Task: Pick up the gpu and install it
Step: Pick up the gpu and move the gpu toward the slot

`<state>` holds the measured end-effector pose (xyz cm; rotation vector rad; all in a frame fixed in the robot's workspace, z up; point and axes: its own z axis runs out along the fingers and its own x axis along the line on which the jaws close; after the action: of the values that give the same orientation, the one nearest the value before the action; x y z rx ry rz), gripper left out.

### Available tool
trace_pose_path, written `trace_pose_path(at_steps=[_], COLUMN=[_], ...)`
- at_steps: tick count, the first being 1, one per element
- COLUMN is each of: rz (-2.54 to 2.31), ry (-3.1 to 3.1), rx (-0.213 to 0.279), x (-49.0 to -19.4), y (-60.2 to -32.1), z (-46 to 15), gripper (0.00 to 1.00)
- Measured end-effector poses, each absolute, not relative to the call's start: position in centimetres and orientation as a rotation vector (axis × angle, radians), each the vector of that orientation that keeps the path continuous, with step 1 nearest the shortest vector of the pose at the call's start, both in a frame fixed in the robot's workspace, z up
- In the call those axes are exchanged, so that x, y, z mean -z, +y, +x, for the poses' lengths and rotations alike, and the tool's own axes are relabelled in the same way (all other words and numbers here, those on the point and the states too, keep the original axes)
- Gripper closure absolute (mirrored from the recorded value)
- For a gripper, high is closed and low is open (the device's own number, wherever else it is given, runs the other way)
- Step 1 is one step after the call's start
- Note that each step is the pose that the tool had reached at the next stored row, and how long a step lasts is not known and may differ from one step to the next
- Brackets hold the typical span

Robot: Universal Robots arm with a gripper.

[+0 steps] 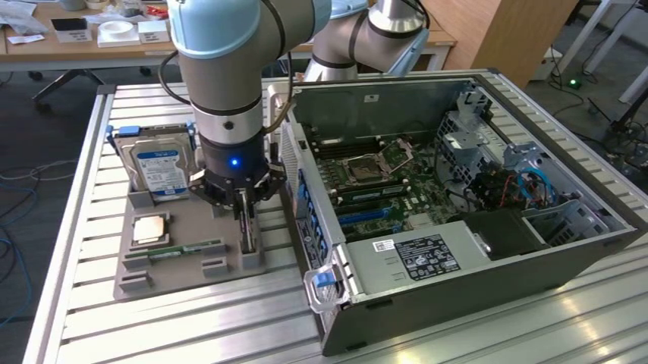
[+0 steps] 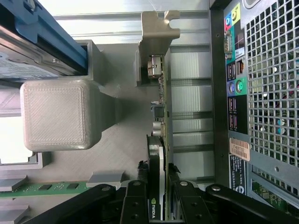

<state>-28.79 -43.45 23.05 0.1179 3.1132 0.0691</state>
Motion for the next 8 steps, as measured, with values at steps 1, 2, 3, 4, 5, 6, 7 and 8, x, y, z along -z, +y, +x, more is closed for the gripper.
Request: trace_pose_path(at_steps=[1,2,3,4,5,6,7,8], rz=[0.118,0.118,0.118,0.118,0.118,0.118,0.118,0.118], ry=[3.113,3.113,3.113,3.113,3.113,3.113,3.113,3.113], rx=[-0.069,-0.069,-0.069,-0.069,-0.069,-0.069,-0.069,-0.069], x=[-23.05,-23.04,-23.04,-23.04,-23.05,-23.05,-23.05,-23.05], y=[-43.45,-43.45,-43.45,-43.45,-43.45,-43.45,-43.45,-43.45], z=[-28.79,-28.79,-28.79,-28.79,-28.79,-28.79,-28.79,-28.79], gripper=[0.73,0.73,0.73,0.73,0.73,0.73,0.73,0.73])
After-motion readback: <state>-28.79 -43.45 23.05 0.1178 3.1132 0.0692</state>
